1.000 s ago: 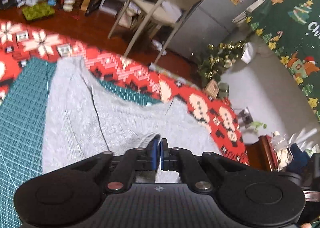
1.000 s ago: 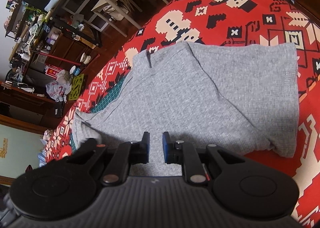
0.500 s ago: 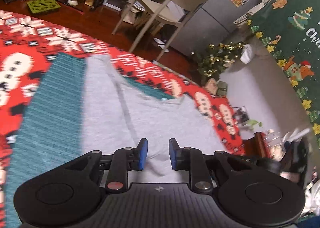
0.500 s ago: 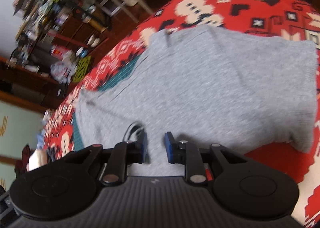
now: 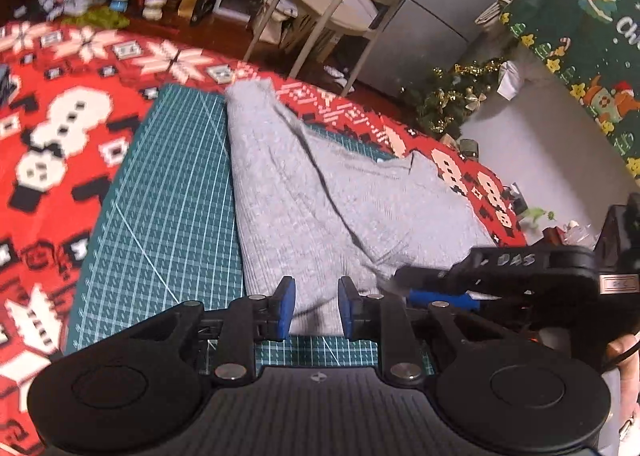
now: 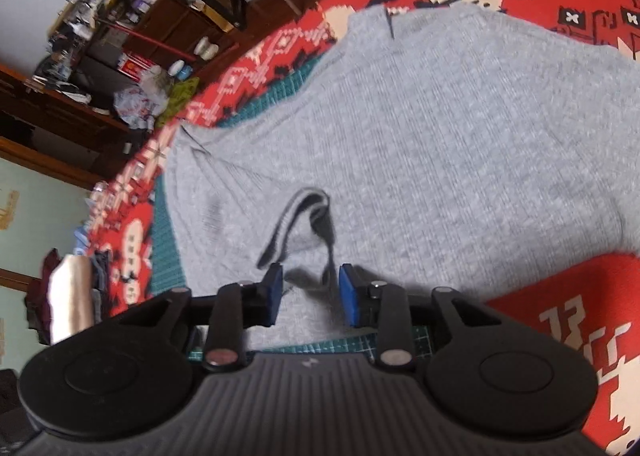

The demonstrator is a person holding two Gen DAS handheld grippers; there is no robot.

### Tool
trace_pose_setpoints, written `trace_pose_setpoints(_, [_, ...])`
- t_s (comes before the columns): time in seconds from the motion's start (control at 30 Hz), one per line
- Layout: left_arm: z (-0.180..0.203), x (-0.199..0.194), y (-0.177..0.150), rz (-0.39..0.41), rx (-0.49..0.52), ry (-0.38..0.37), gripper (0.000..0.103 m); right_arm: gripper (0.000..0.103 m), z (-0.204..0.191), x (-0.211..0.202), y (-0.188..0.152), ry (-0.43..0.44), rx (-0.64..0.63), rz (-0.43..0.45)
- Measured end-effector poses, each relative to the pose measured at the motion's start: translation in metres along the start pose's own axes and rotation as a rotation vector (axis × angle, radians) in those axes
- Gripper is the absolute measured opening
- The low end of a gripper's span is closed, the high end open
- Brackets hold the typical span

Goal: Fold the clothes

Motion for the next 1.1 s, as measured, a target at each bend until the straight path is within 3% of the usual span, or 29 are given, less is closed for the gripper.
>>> trace_pose_setpoints(0.1, [0.001,0.002,-0.001,-0.013,0.022,0.009,0.023,0.006,-0.001,0.003,-0.001,-0.024,-0.011,-0.001])
trace_pose_setpoints(0.23, [-0.006,0.015,-0.006,-0.062,0.017,0.044,0.021,0.001,0.0,0.001,-0.002,-0.026,0.003,-0.005])
trace_pose_setpoints(0.37, [-0.01,0.021,-0.008,-0.107,0.025,0.07,0.005,0.0,0.001,-0.006,-0.001,-0.007,0.044,-0.018])
trace_pose_setpoints(0.6, [-0.012,0.01,-0.008,-0.117,0.027,0.07,0.005,0.0,0.003,-0.019,-0.004,-0.014,0.05,-0.032])
trace_pose_setpoints(0.73, [-0.015,0.012,-0.005,-0.113,0.011,0.057,0.005,0.0,0.005,-0.013,-0.004,-0.065,0.02,-0.017])
trace_pose_setpoints(0.87, [-0.013,0.012,0.002,-0.093,0.001,0.032,0.006,0.008,0.009,-0.008,-0.001,-0.106,-0.03,-0.001])
trace_pose_setpoints(0.97, [-0.012,0.013,0.007,-0.077,-0.013,0.013,0.006,0.01,0.01,-0.023,0.009,-0.066,-0.021,0.039])
trace_pose_setpoints(1.07, [-0.017,0.017,0.016,-0.062,-0.097,-0.053,0.006,0.013,0.005,-0.04,0.023,0.036,0.019,0.091])
trace_pose_setpoints(1.1, [-0.019,0.02,0.018,-0.058,-0.122,-0.076,0.006,0.019,0.003,-0.042,0.026,0.091,0.05,0.09])
Point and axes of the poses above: each gripper's, at about its wrist camera, not at the fingertips, and x roughly the way its jaws point, z to its right, y to its top, the point moved 6 cm from there along x, roughly the way its jaws point, and after that the axes turned 7 degrees about x, right-handed, at the moved point
